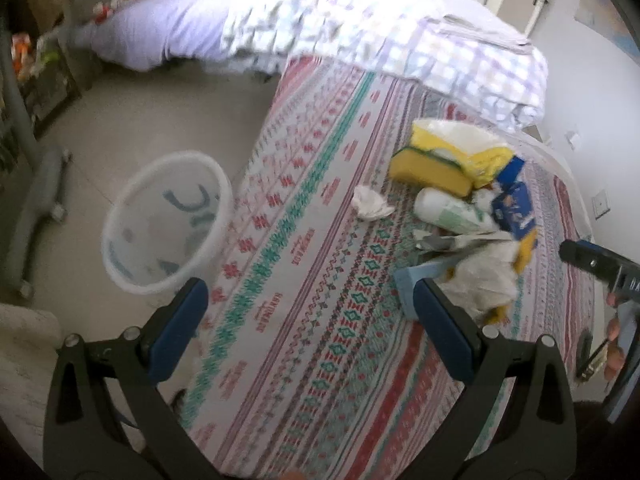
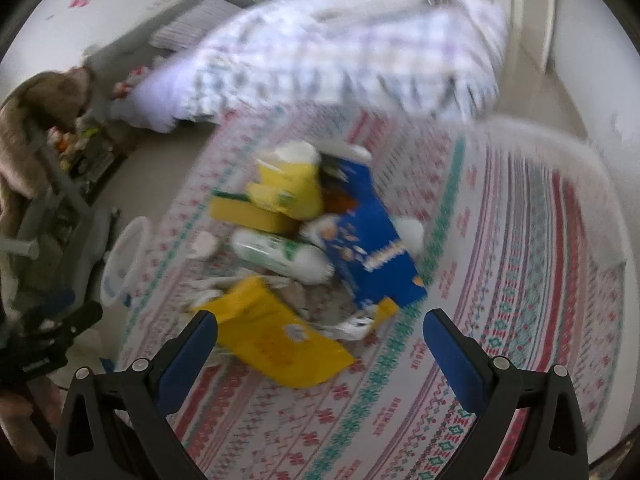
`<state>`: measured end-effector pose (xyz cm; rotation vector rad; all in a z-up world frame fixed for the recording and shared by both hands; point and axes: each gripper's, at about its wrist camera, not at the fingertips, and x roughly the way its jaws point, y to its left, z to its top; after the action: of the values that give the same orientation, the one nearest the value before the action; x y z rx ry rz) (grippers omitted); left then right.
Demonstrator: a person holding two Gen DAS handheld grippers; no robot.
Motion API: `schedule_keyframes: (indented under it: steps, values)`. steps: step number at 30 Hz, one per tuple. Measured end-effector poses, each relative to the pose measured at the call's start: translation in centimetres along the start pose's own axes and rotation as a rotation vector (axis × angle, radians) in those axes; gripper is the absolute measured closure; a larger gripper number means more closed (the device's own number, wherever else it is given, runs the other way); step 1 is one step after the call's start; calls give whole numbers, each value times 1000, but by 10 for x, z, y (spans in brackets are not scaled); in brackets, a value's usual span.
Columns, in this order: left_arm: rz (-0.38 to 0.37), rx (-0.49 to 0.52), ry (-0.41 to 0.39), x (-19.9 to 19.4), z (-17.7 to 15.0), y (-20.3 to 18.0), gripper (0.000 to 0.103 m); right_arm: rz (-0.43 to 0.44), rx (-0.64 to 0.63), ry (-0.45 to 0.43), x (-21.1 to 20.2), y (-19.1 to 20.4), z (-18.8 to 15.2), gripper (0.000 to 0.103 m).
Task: Collect trash
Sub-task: 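Reach into the pile and grasp the crumpled white plastic with the left tool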
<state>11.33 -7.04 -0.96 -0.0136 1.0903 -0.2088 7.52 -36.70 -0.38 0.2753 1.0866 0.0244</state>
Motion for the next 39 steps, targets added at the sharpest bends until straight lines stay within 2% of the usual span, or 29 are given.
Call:
schedule_keyframes:
  steps: [1, 2, 4, 7, 10, 13, 16, 25, 27, 28, 29, 32, 35, 39]
  values:
    - [-25, -21, 40, 11, 0, 1, 10, -5, 17, 20, 5, -6, 4, 0]
    - [-84, -36, 71, 18, 2, -1, 12, -9, 28, 25, 9, -11, 8, 1]
    - [-125, -22, 50, 20, 8, -10, 12, -31, 47, 28, 15, -22, 17, 1]
    - [-172, 73, 18, 15, 11, -35, 12, -16, 89, 45, 20, -33, 21, 1]
    - [-223, 204, 19, 15, 5, -70, 14, 1, 101, 56, 19, -38, 22, 1]
    - [-262, 306, 49, 18, -4, -97, 25, -28, 90, 58, 19, -43, 19, 1]
    - [-262, 364, 64, 24, -12, -108, 30, -45, 98, 66, 19, -52, 15, 1]
    - [-353, 364, 64, 42, -9, -118, 40, -45, 105, 58, 8, -65, -1, 1]
    - [-375, 359, 72, 45, -12, -121, 45, -46, 102, 57, 6, -65, -5, 1]
    - [-393, 355, 80, 46, -13, -123, 51, -47, 102, 57, 5, -65, -7, 1]
    - [-408, 354, 90, 47, -14, -125, 62, -47, 102, 57, 5, -66, -8, 1]
    - [-411, 377, 99, 47, -20, -132, 73, -48, 104, 57, 2, -67, -13, 1]
    - [-404, 402, 78, 38, -22, -136, 76, -46, 105, 51, -1, -67, -15, 1]
    - [-443, 374, 26, 12, -18, -129, 76, -30, 103, 39, -6, -63, -18, 1]
